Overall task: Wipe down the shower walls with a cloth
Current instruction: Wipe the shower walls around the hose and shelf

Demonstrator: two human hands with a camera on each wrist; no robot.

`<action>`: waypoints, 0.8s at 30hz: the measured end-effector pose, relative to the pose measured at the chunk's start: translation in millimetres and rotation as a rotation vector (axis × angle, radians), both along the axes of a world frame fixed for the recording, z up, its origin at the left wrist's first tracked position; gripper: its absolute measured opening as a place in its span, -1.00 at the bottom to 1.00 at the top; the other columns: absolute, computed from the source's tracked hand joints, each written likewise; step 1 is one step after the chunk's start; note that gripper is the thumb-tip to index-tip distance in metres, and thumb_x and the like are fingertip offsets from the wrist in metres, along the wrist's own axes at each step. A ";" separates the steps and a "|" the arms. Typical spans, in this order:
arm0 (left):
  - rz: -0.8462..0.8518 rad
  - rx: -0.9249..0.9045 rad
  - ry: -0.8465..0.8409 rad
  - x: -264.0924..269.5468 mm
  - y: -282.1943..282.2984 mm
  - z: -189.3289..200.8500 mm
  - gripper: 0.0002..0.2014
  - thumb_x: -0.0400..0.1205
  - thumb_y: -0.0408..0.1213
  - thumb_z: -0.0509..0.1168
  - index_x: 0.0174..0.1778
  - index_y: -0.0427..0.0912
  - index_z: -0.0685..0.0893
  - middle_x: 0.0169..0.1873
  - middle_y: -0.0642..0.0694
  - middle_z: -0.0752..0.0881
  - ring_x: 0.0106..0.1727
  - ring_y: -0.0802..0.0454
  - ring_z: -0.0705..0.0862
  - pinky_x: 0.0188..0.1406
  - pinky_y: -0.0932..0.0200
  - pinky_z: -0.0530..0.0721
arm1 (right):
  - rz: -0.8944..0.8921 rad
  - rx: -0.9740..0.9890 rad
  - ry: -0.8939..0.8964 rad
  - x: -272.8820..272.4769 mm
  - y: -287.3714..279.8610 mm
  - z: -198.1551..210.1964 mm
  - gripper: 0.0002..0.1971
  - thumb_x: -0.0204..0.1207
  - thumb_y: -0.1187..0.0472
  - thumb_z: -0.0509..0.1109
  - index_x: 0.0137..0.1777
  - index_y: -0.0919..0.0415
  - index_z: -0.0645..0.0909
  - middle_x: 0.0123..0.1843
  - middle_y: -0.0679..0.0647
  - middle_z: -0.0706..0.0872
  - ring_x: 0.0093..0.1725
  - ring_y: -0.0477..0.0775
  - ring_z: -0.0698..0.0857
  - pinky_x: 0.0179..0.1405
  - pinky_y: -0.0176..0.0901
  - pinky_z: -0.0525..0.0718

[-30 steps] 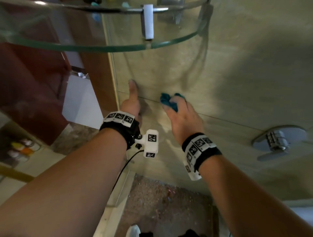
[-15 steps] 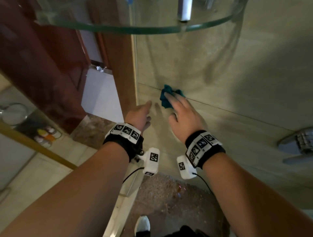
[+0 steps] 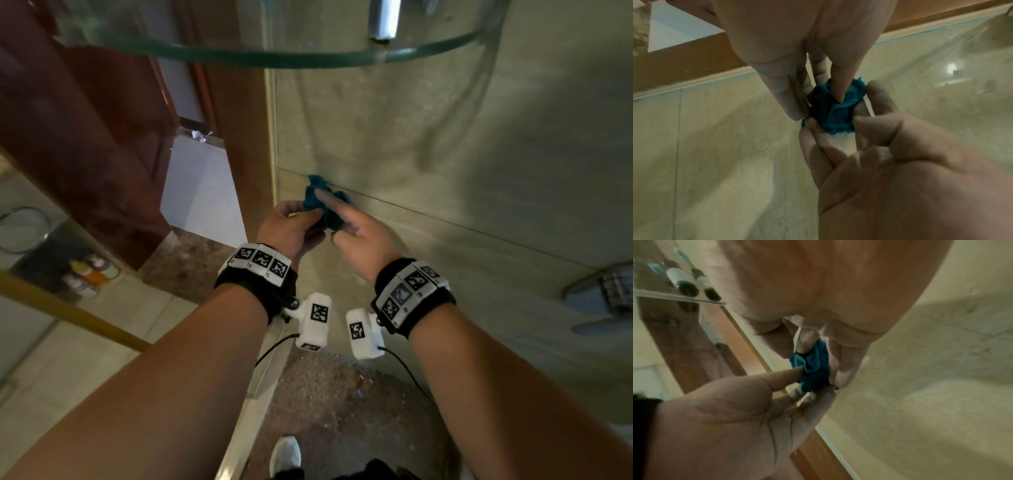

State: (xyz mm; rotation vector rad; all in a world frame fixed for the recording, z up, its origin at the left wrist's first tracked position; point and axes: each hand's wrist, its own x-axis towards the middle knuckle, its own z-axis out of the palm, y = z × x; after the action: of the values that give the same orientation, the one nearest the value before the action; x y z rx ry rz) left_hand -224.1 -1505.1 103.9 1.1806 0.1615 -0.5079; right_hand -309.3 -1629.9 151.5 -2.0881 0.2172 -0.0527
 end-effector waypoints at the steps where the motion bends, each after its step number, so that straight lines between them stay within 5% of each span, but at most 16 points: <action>1: 0.024 -0.004 0.012 2.2 -0.9 0.7 -0.86 0.70 -0.50 0.41 0.00 -0.21 0.61 -0.15 -0.26 0.81 -0.03 -0.22 0.80 0.16 -0.14 0.80 | -0.012 0.020 -0.020 -2.4 -2.0 0.9 -0.32 0.65 0.40 0.26 0.57 -0.40 0.48 -0.18 -0.24 0.78 -0.34 -0.23 0.69 -0.30 -0.35 0.68; 3: 0.080 -0.029 0.037 7.0 -2.0 1.4 -0.79 0.70 -0.57 0.37 -0.13 -0.20 0.55 -0.15 -0.30 0.78 -0.01 -0.30 0.81 0.10 -0.18 0.85 | -0.079 0.131 -0.078 -9.4 -7.3 0.4 -0.37 0.66 0.43 0.25 0.58 -0.24 0.53 0.25 -0.17 0.80 0.08 -0.09 0.83 0.15 -0.14 0.80; 4: 0.106 -0.036 0.046 8.8 -2.3 1.6 -0.77 0.71 -0.58 0.36 -0.15 -0.19 0.53 -0.12 -0.33 0.77 0.01 -0.33 0.81 0.08 -0.21 0.86 | -0.132 0.185 -0.094 -13.0 -11.4 -1.2 -0.42 0.68 0.44 0.22 0.59 -0.12 0.55 0.33 -0.14 0.75 0.12 -0.09 0.83 0.19 -0.14 0.80; 9: 0.285 -0.065 0.027 1.7 -8.4 1.2 -0.78 0.70 -0.56 0.36 -0.11 -0.17 0.55 0.10 -0.34 0.76 0.19 -0.29 0.81 0.14 -0.23 0.86 | -0.418 0.227 -0.118 -25.5 -42.5 -19.3 -0.70 0.69 0.34 0.24 0.24 0.08 0.75 0.00 0.03 0.86 -0.09 0.08 0.86 0.02 0.15 0.86; 12: 0.359 -0.089 -0.042 -3.6 -19.8 3.0 -0.80 0.68 -0.54 0.42 0.00 -0.15 0.60 0.14 -0.27 0.74 0.13 -0.17 0.81 0.15 -0.11 0.85 | -0.494 0.284 -0.123 -36.5 -55.3 -33.5 -0.74 0.66 0.32 0.26 0.06 0.12 0.79 -0.09 0.10 0.87 -0.14 0.21 0.86 -0.05 0.19 0.84; 18: 0.191 0.103 -0.136 -8.7 -52.8 -0.7 -0.81 0.55 -0.39 0.56 -0.13 -0.05 0.70 -0.12 -0.13 0.81 0.00 -0.19 0.84 0.18 -0.37 0.81 | -0.619 0.356 -0.132 -66.0 -76.8 -48.9 -0.78 0.68 0.34 0.30 0.04 0.15 0.80 -0.11 0.14 0.87 -0.16 0.26 0.84 -0.13 0.09 0.76; 24: -0.002 0.001 -0.118 -70.2 -130.3 -6.0 -0.76 0.58 -0.45 0.56 -0.17 -0.11 0.63 -0.13 -0.19 0.74 -0.05 -0.15 0.80 0.19 -0.38 0.81 | -0.703 0.320 -0.155 -117.6 -113.9 -48.9 -0.77 0.68 0.29 0.32 0.02 0.05 0.81 -0.09 0.09 0.88 -0.11 0.22 0.86 -0.10 0.08 0.81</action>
State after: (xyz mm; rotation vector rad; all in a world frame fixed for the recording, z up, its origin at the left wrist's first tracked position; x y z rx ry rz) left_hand -294.3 -1635.4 97.8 1.2085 0.0598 -0.4388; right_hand -426.9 -1743.8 102.6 -1.5956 0.7998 -0.5617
